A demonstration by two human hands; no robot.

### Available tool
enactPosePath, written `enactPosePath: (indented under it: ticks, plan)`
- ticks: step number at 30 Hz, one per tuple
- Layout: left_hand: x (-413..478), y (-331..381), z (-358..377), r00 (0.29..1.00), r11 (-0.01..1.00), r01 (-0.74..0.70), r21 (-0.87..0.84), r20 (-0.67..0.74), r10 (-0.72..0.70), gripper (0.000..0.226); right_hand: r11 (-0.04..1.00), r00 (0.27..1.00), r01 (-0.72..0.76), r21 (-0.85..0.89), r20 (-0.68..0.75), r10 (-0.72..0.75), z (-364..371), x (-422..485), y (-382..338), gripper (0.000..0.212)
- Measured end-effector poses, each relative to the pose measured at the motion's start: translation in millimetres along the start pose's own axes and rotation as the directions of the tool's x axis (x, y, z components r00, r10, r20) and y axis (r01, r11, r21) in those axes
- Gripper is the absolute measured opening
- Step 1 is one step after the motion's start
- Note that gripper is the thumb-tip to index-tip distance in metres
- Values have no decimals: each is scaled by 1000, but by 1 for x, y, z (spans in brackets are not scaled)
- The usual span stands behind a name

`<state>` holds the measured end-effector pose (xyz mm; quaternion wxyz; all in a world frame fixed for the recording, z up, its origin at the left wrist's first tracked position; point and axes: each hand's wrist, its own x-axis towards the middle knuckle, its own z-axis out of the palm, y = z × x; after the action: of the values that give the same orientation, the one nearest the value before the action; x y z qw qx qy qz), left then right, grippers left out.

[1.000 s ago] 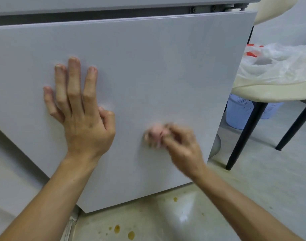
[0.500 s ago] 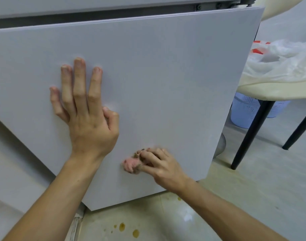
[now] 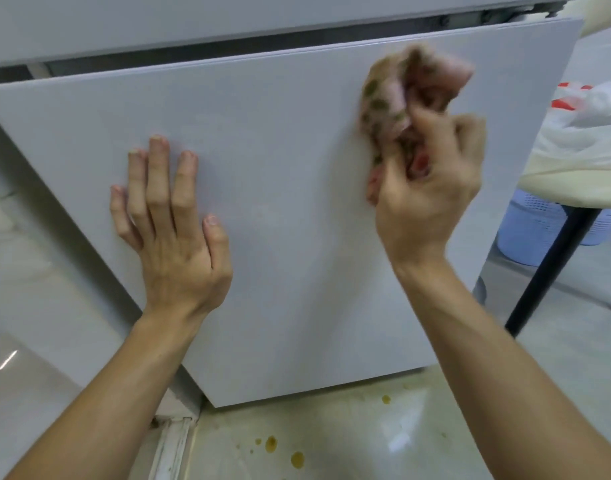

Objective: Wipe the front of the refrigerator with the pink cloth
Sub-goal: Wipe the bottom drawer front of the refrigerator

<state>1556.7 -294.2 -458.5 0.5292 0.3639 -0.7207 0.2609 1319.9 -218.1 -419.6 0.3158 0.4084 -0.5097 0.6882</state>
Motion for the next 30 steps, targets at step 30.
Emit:
enactPosePath:
  ticks: [30]
  plan:
    - [-10,-28,-16,999,999,43,-9,6,-43,85,774,440,500,389,655,-614,12,-148,-11,17]
